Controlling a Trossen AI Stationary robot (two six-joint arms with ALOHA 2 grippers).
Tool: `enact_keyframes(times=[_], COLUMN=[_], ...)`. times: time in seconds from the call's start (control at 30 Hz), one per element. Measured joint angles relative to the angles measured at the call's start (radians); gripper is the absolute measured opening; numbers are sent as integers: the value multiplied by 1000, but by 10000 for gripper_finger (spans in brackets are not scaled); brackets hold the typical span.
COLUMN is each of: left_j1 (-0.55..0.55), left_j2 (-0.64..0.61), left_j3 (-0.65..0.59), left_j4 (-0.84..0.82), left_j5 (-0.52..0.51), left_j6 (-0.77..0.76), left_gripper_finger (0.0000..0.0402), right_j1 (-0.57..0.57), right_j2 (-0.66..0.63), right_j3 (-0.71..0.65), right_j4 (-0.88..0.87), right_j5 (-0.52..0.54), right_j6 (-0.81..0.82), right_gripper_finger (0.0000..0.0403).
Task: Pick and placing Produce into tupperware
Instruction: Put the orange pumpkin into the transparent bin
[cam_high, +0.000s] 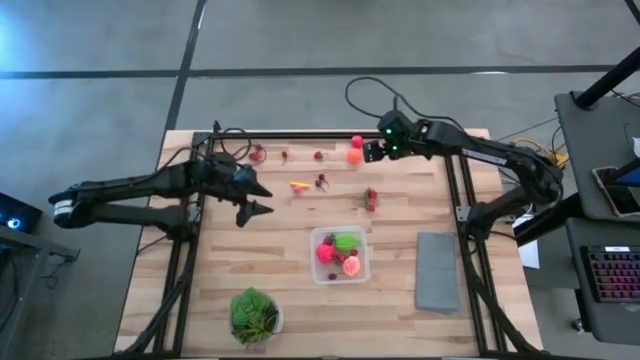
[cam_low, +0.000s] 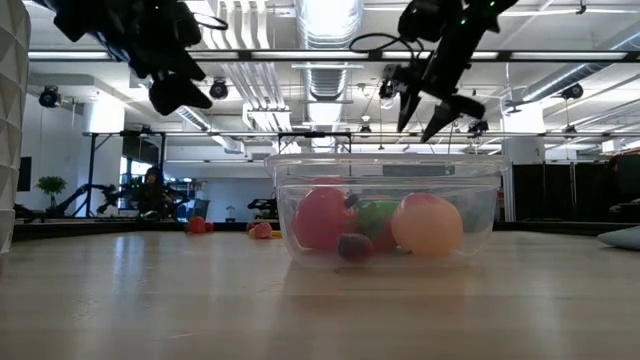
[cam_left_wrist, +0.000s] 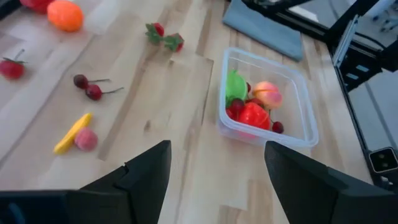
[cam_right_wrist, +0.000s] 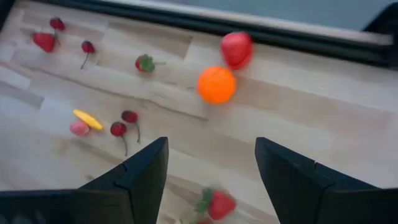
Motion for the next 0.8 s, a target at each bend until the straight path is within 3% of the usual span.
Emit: enact_keyframes(times=[0.23, 0.53, 0.8], left_j1=[52, 52, 53], left_j2=[-78, -141, -157], left_j3=[-103, -230, -331], left_j4=[58, 189, 372], left_j5=[22, 20, 13], left_j6=[-10, -140, -268], left_gripper_finger=[245, 245, 245], right_j1=[-56, -113, -166], right_j2=[179, 333, 382], right_j3=[1, 50, 119], right_j4=[73, 74, 103], right_j5=[-109, -111, -109], right_j6=[-32, -130, -183], right_gripper_finger=[233, 233, 233])
